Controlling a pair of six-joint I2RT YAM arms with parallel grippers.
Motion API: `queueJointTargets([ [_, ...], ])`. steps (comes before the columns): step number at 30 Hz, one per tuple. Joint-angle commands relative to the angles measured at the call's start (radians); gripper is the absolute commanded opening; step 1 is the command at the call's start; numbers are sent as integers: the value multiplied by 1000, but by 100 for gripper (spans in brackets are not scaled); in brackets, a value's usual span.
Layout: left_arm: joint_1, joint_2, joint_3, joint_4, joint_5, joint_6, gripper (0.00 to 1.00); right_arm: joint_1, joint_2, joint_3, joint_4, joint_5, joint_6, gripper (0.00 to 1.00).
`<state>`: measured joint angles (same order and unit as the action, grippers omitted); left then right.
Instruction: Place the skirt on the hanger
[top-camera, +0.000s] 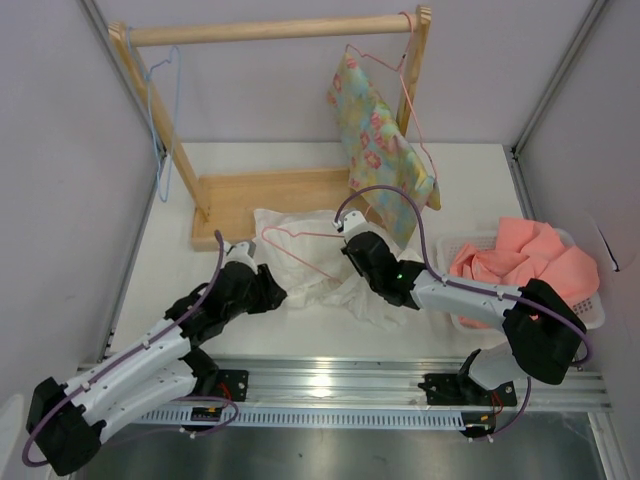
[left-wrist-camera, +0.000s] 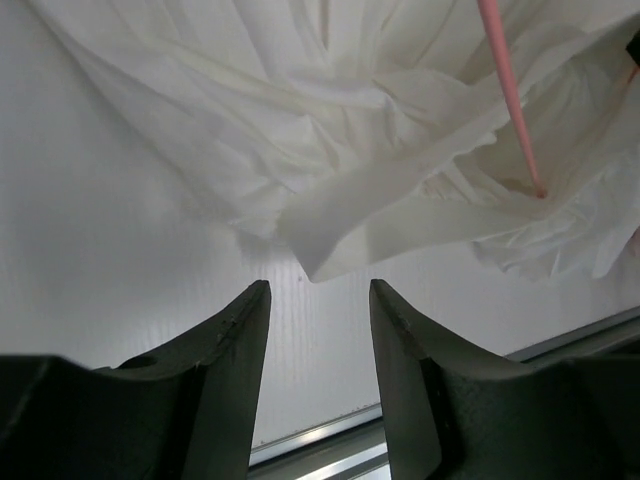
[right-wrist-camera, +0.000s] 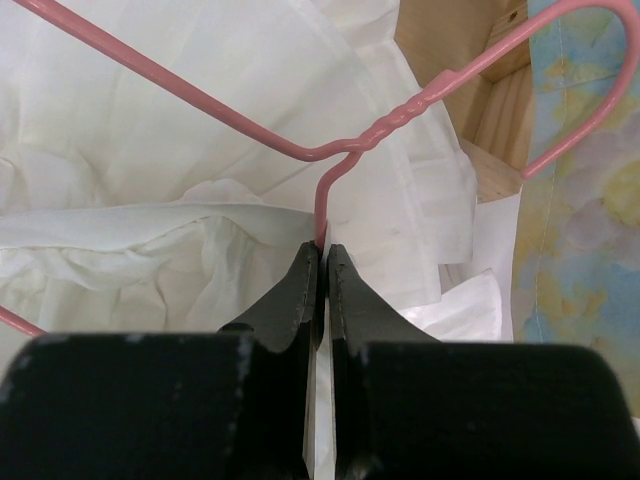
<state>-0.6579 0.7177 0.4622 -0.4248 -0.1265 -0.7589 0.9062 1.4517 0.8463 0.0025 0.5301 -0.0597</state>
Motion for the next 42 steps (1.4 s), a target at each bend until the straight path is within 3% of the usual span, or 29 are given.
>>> queueJointTargets([
  [1, -63, 72, -5, 110, -88, -22, 51, 3, 3, 51, 8, 25, 24, 0],
  [19, -131, 311, -8, 248, -144, -10, 49, 3, 10, 69, 5, 22, 32, 0],
  [28, -141, 367, -11, 301, -199, -23, 24, 13, 9, 68, 2, 41, 47, 0],
  [31, -141, 347, 7, 279, -225, -14, 0, 13, -1, 53, 5, 51, 52, 0],
  [37, -28, 321, 59, 244, -151, 12, 0, 49, -22, -7, 62, 126, 26, 0],
  [42, 179, 292, 150, 201, 22, 61, 0, 91, 7, -36, 116, 232, 6, 0],
])
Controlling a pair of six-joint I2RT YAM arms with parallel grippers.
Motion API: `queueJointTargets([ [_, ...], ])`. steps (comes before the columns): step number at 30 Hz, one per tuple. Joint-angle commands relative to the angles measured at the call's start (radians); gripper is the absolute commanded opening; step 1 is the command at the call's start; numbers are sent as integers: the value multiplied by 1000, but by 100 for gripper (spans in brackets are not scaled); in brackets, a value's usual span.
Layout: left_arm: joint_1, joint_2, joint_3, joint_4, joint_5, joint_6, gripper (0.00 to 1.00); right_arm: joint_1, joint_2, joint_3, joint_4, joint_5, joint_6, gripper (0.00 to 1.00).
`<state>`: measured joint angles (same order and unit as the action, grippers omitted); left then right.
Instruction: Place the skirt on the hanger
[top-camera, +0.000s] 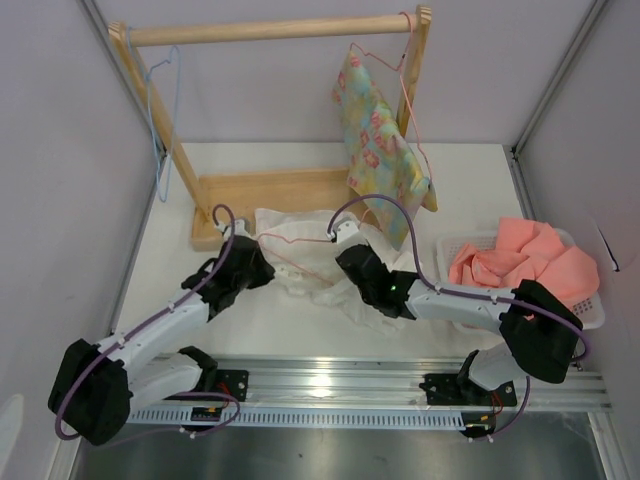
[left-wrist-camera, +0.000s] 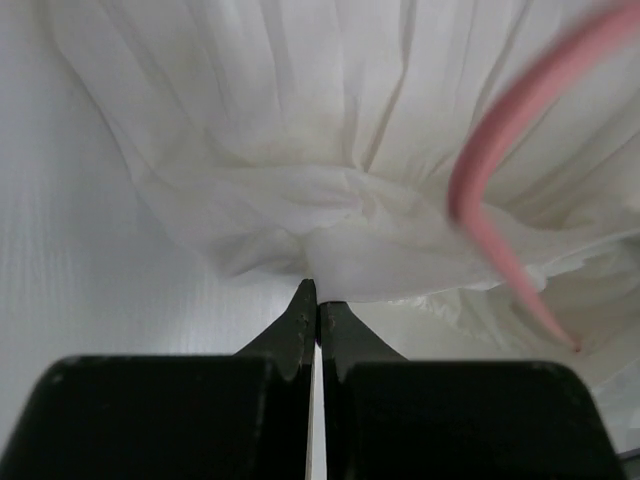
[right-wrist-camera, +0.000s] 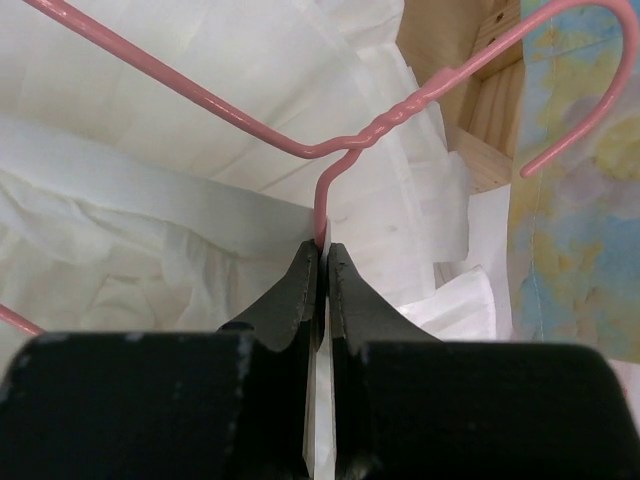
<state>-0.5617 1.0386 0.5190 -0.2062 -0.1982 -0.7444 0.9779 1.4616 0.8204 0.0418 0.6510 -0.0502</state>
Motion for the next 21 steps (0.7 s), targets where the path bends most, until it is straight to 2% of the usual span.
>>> queueJointTargets([
  [1, 129, -26, 122, -39, 112, 62, 0, 30, 5, -20, 82, 124, -4, 0],
  [8, 339, -9, 203, -81, 279, 80, 0, 50, 6, -61, 127, 205, -3, 0],
  [11, 394, -17, 226, -88, 336, 88, 0, 59, 20, -67, 133, 237, -16, 0],
  [21, 444, -31, 357, -174, 322, 125, 0, 94, 77, -79, 176, 363, -65, 0],
])
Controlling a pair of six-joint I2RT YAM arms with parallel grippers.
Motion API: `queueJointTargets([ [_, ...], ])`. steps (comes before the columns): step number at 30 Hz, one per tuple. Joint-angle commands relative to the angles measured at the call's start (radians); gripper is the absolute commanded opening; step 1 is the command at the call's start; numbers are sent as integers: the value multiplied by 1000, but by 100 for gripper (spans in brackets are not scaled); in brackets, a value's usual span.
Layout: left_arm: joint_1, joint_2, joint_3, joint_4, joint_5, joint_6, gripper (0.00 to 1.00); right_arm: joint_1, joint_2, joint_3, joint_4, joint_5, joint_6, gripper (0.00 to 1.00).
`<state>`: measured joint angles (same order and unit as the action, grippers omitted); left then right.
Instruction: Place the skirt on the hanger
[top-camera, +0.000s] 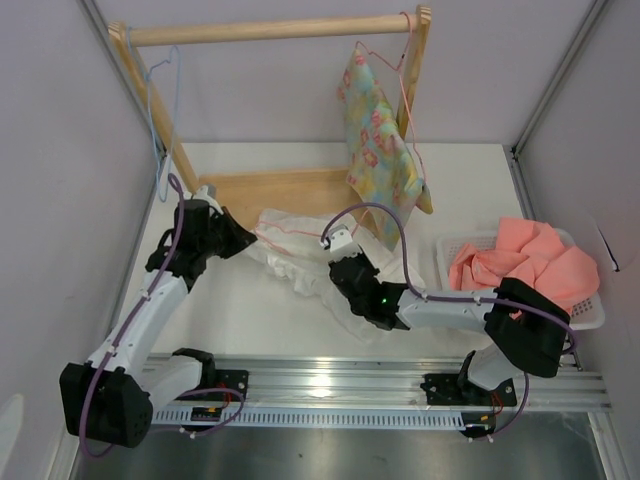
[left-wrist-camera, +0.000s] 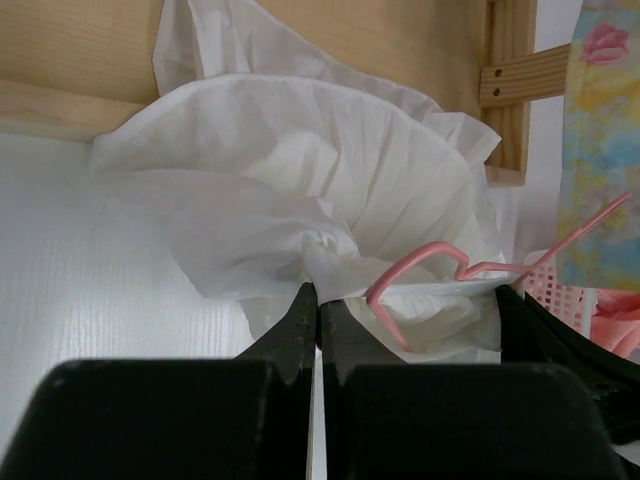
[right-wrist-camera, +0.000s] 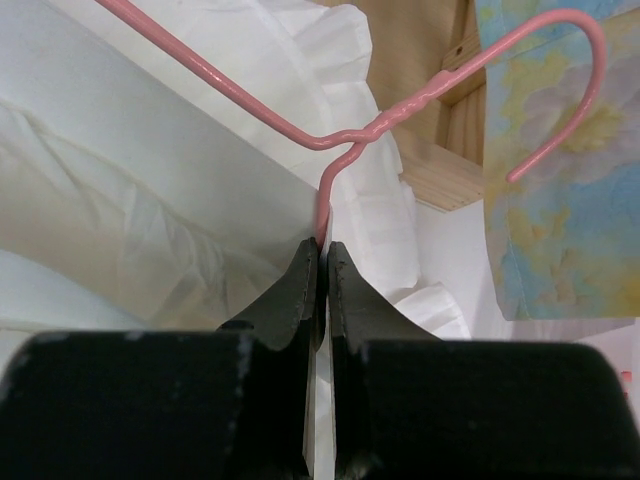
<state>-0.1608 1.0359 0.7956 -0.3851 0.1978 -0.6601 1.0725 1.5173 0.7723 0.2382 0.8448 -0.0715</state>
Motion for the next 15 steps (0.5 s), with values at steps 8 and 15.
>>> queueJointTargets([
  [8, 49, 3, 172, -64, -138, 79, 0, 79, 49, -68, 38, 306, -82, 0],
  [15, 53, 33, 249, -123, -192, 142, 0, 124, 161, -45, 49, 474, -82, 0],
])
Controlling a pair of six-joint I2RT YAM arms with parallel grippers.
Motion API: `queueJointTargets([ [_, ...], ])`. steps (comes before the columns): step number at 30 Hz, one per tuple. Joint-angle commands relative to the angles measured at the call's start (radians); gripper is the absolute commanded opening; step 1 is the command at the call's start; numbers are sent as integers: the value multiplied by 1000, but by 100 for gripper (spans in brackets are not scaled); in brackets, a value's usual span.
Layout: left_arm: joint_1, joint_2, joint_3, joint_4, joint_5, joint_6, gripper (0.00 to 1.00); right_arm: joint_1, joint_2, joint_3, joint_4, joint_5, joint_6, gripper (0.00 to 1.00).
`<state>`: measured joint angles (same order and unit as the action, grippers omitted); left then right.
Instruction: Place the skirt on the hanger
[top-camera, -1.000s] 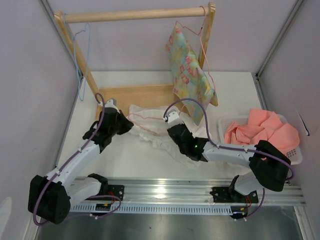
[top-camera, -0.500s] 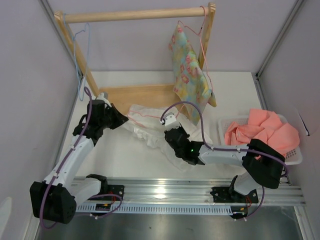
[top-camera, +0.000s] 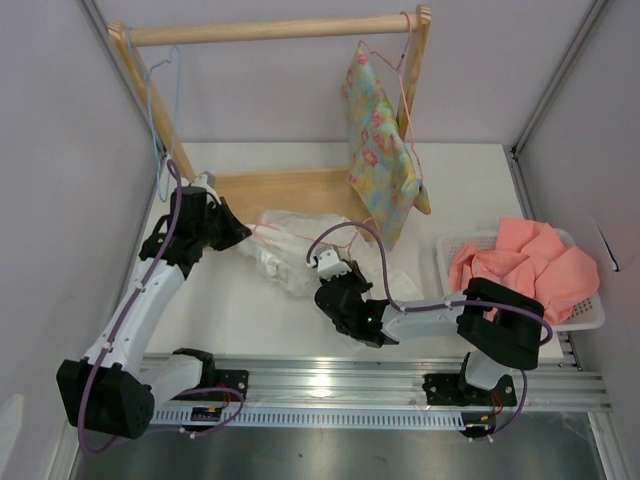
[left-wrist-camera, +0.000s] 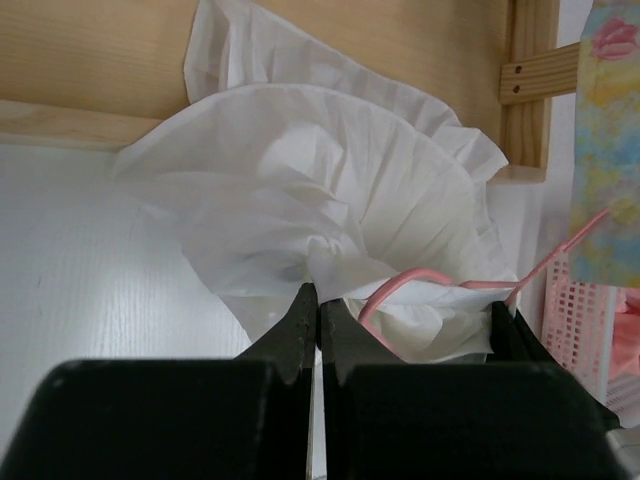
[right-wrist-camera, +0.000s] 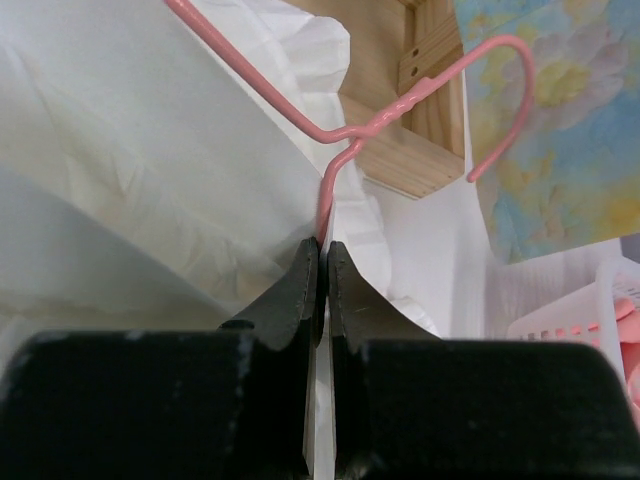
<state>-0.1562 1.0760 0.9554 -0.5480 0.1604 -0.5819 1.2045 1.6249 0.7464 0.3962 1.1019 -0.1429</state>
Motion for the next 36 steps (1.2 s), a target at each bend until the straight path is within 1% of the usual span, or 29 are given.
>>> queueJointTargets([
  [1, 49, -8, 89, 37, -156, 66, 0, -8, 64, -10, -126, 243, 8, 0],
  [2, 49, -8, 91, 36, -156, 71, 0, -6, 73, 2, -131, 257, 20, 0],
  [3, 47, -7, 92, 34, -186, 80, 0, -6, 90, 7, -132, 272, 25, 0],
  [6, 49, 5, 98, 23, -196, 100, 0, -8, 107, 14, -140, 328, 63, 0],
  [8, 49, 18, 100, 19, -190, 108, 0, -14, 115, 40, -274, 367, 147, 0],
  [9, 50, 18, 94, 20, -182, 117, 0, -14, 121, 80, -348, 371, 289, 0],
  [10, 49, 16, 91, 25, -170, 120, 0, -16, 125, 96, -405, 375, 334, 0],
  [11, 50, 15, 88, 31, -168, 123, 0, -11, 128, 106, -474, 383, 362, 0],
  [13, 50, 15, 74, 33, -160, 131, 0, 6, 136, 120, -477, 409, 375, 0],
  [15, 50, 22, 77, 26, -137, 136, 0, 12, 141, 142, -546, 433, 410, 0],
  [16, 49, 24, 80, 26, -136, 136, 0, 26, 157, 186, -621, 453, 543, 0],
  [17, 50, 25, 86, 26, -131, 136, 0, 35, 174, 221, -734, 481, 672, 0],
  [18, 49, 28, 97, 25, -128, 131, 0, 44, 202, 270, -1116, 505, 856, 0],
  [19, 49, 35, 111, 23, -124, 129, 0, 53, 240, 392, -1381, 541, 1377, 0],
  [20, 49, 38, 117, 23, -110, 128, 0, 78, 359, 450, -1676, 558, 1703, 0],
  [21, 43, 41, 131, 17, -105, 123, 0, 89, 410, 479, -1911, 582, 1741, 0],
  [22, 34, 48, 141, 13, -113, 126, 0, 98, 443, 502, -1913, 602, 1711, 0],
  [23, 20, 51, 166, 0, -151, 140, 0, 128, 455, 498, -1912, 615, 1746, 0],
  [24, -5, 56, 186, -15, -156, 145, 0, 147, 446, 492, -1909, 625, 1763, 0],
  [26, -9, 62, 197, -23, -156, 146, 0, 170, 406, 487, -1909, 622, 1792, 0],
  [33, -11, 84, 174, -17, -148, 151, 0, 181, 287, 475, -1907, 624, 1738, 0],
  [36, -11, 78, 163, -6, -153, 151, 0, 173, 291, 507, -1904, 604, 1711, 0],
])
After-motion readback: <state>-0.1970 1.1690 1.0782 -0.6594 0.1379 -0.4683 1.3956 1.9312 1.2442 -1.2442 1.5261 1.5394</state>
